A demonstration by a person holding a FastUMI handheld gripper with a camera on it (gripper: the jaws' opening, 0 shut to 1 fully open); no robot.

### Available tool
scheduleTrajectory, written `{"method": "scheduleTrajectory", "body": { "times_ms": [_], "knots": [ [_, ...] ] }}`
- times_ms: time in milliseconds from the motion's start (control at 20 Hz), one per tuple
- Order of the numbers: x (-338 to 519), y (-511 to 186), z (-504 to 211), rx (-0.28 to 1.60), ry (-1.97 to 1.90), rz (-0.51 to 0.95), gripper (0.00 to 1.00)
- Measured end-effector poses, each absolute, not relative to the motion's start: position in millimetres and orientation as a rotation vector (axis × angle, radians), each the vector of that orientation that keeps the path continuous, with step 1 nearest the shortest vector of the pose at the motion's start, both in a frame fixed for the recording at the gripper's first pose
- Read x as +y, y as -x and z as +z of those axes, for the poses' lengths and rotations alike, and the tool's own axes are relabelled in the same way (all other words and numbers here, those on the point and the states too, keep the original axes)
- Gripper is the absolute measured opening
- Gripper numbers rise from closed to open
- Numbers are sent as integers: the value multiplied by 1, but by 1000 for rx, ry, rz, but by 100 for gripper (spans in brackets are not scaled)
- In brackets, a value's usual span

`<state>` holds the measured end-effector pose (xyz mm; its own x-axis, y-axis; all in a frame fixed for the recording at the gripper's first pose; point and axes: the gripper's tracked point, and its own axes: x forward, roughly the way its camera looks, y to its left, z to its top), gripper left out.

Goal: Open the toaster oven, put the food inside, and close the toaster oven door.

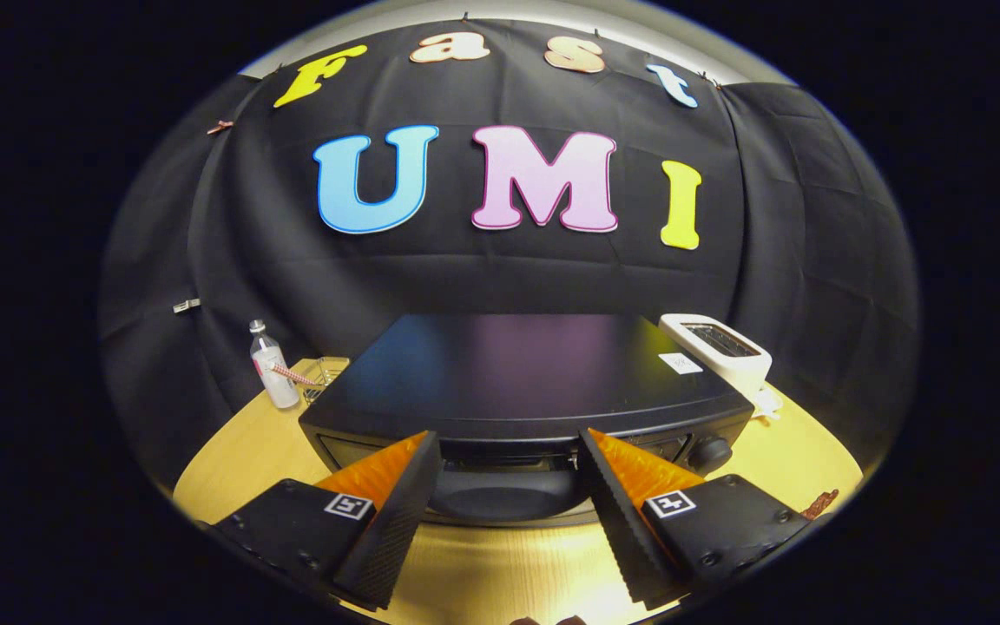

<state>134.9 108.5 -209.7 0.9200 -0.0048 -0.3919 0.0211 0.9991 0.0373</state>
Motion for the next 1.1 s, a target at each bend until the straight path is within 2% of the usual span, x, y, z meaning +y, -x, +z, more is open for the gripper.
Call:
{"method": "scheduleTrajectory", "body": {
  "times_ms": [650, 1100],
  "knots": [
    [110, -61, -229, 471, -87, 30, 98],
    [118, 14, -298, 664, -44, 112, 98]
  ]
}}
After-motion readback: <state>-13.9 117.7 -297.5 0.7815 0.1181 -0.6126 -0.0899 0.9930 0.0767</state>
